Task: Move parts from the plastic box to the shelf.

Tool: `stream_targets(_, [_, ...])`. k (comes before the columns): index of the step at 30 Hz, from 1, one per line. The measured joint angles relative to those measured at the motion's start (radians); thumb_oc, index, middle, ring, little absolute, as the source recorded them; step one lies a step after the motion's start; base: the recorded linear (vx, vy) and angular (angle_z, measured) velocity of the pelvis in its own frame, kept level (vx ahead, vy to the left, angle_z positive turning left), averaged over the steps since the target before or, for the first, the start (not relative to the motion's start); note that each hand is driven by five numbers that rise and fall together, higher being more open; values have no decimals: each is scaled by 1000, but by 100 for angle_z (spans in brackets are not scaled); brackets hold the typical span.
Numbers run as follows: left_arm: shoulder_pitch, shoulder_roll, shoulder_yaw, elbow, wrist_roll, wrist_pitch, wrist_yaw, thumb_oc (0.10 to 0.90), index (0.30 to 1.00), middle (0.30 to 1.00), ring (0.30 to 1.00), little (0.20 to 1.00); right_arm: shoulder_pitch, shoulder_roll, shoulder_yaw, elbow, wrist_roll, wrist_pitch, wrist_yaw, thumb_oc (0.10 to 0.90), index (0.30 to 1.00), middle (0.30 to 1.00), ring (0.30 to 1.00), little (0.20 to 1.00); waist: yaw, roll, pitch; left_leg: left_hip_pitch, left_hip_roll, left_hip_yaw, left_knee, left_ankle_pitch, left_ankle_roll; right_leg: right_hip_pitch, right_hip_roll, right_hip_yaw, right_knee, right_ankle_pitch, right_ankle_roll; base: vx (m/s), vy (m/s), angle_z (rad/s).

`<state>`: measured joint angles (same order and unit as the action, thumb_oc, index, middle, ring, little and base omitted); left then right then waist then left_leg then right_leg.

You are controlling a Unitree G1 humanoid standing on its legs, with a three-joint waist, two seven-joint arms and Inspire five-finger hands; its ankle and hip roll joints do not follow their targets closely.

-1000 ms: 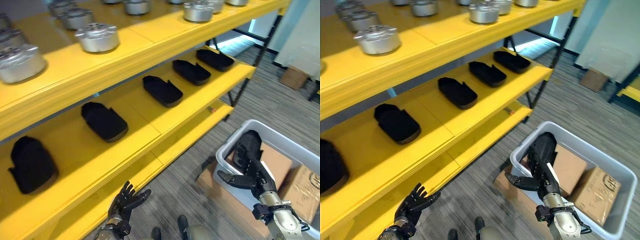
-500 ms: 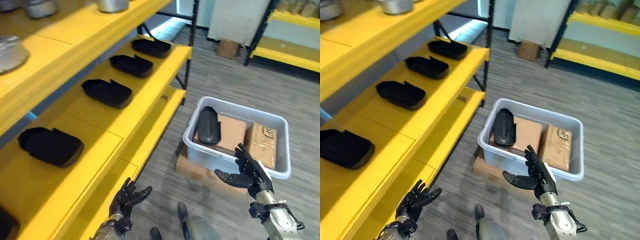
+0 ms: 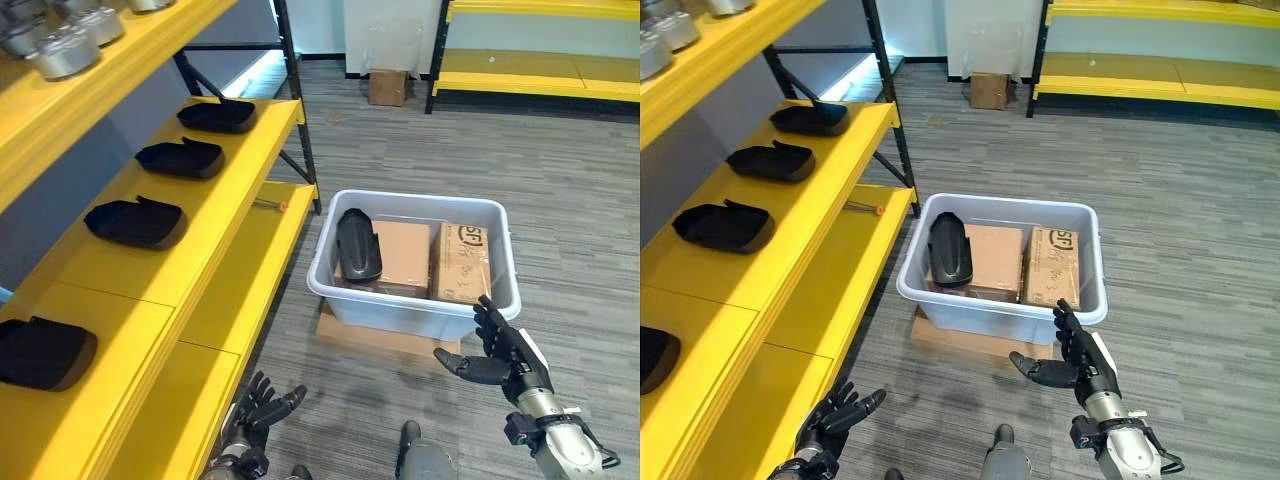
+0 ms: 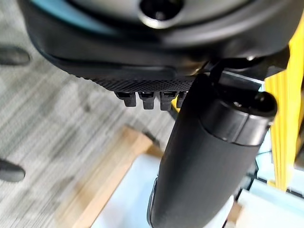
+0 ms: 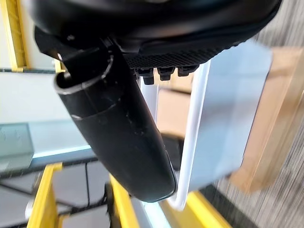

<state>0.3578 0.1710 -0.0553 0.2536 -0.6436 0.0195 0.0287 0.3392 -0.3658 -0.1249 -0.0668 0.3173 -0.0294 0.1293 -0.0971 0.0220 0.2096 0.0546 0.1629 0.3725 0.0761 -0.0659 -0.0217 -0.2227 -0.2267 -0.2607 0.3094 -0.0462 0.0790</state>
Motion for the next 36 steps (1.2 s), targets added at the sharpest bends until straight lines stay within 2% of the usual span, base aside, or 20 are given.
stream_targets(8, [8,4,-2,0,0,1,2,900,1000,1000,1000,1000,9,-3,-3,-1,1,3,-7,900,1000,1000,1000,1000,-24,16,-16,1,19,10,-32,37,-58,-37,30,8,23,-7,-12,79,-105,-6])
stream_targets(14, [4,8,-13,-2,0,1,3,900,1000,1000,1000,1000,-3,-3,34,-1,1,3,-8,900,1000,1000,1000,1000,-26,17,-21,1,43,5,-29,35,-50,-37,49,5,51,-33,-22,70,-169,1])
stream_targets(17, [-2,19,-19,-7,-2,0,4,900,1000,1000,1000,1000,-5,1,66,0,1,3,-7,900,1000,1000,1000,1000,-23,-3,-25,-9,70,-14,33,35,-29,-45,85,34,89,-74,-44,53,-300,1])
stream_targets(18, [-17,35,-19,-8,-9,-4,5,900,1000,1000,1000,1000,-6,8,80,2,1,3,-7,900,1000,1000,1000,1000,-10,-31,-21,-53,97,-56,145,34,-30,-55,109,73,115,-108,-65,-43,-186,-4])
stream_targets(19, [-17,45,-20,6,-11,-5,6,900,1000,1000,1000,1000,-5,11,84,6,1,3,-7,900,1000,1000,1000,1000,10,-49,-22,-90,109,-101,221,57,-16,-42,131,79,118,-105,-94,37,-238,-7])
stream_targets(20, [-27,48,-23,11,-13,-3,8,900,1000,1000,1000,1000,1,5,81,4,1,-1,-13,900,1000,1000,1000,1000,26,-60,-21,-139,120,-154,303,74,-15,-27,138,83,102,-107,-110,56,-127,0])
stream_targets(21, [-27,48,-23,11,-13,-3,8,900,1000,1000,1000,1000,1,5,81,4,1,-1,-13,900,1000,1000,1000,1000,26,-60,-21,-139,120,-154,303,74,-15,-27,138,83,102,-107,-110,67,-36,6])
stream_targets(22, [-36,47,-28,11,-16,-5,8,900,1000,1000,1000,1000,-6,-1,64,4,1,-4,-35,900,1000,1000,1000,1000,38,-82,-11,-235,124,-257,408,114,-48,-11,155,75,69,-100,-108,140,110,20])
stream_targets(23, [-32,41,-29,10,-16,-3,7,900,1000,1000,1000,1000,-5,1,50,2,1,-6,-49,900,1000,1000,1000,1000,38,-96,-6,-260,90,-265,391,67,-42,-7,152,77,39,-75,-106,135,101,19])
stream_targets(24, [-31,35,-30,10,-17,-3,8,900,1000,1000,1000,1000,-7,-1,43,3,1,-6,-54,900,1000,1000,1000,1000,41,-102,-3,-267,60,-264,358,53,-38,-2,154,81,15,-57,-102,253,152,-7])
stream_targets(25, [-20,28,-31,12,-17,-3,9,900,1000,1000,1000,1000,-22,-5,37,5,1,-6,-60,900,1000,1000,1000,1000,50,-92,-1,-255,26,-270,226,48,-39,16,174,93,-49,-42,-106,187,131,-35])
stream_targets(26, [-12,26,-30,17,-17,-4,11,900,1000,1000,1000,1000,-41,-3,34,7,1,-11,-61,900,1000,1000,1000,1000,52,-85,11,-253,23,-257,159,58,-46,35,196,97,-84,-16,-120,356,227,-33])
stream_targets(27, [-34,19,-31,58,-16,-3,12,900,1000,1000,1000,1000,-51,-2,33,24,1,-27,-70,900,1000,1000,1000,1000,53,-58,23,-245,32,-287,-32,97,-68,63,229,94,-130,-7,-124,337,211,-30])
stream_targets(28, [-52,16,-28,61,-16,-3,14,900,1000,1000,1000,1000,-63,-6,34,35,1,-27,-67,900,1000,1000,1000,1000,61,-70,45,-254,31,-300,-68,109,-74,69,243,111,-145,3,-106,321,202,-38])
stream_targets(29, [-57,14,-26,63,-16,-3,20,900,1000,1000,1000,1000,-78,4,34,53,1,-27,-65,900,1000,1000,1000,1000,75,-55,50,-250,35,-322,-101,125,-70,94,251,123,-192,3,-95,241,180,-66])
stream_targets(30, [-63,1,-25,61,-16,-4,24,900,1000,1000,1000,1000,-83,2,32,57,1,-27,-64,900,1000,1000,1000,1000,88,-34,55,-253,54,-333,-107,129,-75,98,266,106,-188,-19,-82,228,186,-110])
stream_targets(31, [-39,-8,-20,30,-16,-20,25,900,1000,1000,1000,1000,-79,-14,33,47,0,-28,-54,900,1000,1000,1000,1000,108,-22,66,-239,100,-339,-93,139,-103,67,277,96,-121,-42,-109,221,199,-102])
stream_targets(32, [-47,-9,-19,42,-17,-19,28,900,1000,1000,1000,1000,-82,-9,29,45,0,-28,-49,900,1000,1000,1000,1000,94,0,68,-227,116,-345,-76,152,-109,71,289,96,-104,-19,-132,170,193,-76])
stream_targets(33, [-60,-8,-23,57,-17,-13,29,900,1000,1000,1000,1000,-77,-6,29,40,0,-28,-53,900,1000,1000,1000,1000,82,-2,69,-231,117,-343,-60,155,-105,71,288,91,-105,-24,-138,140,195,-29])
stream_targets(36, [-97,-8,-21,51,-18,-22,30,900,1000,1000,1000,1000,-38,-2,18,23,0,-28,-50,900,1000,1000,1000,1000,54,-14,74,-242,54,-318,-11,148,-82,63,261,120,-137,-15,-130,83,173,-38])
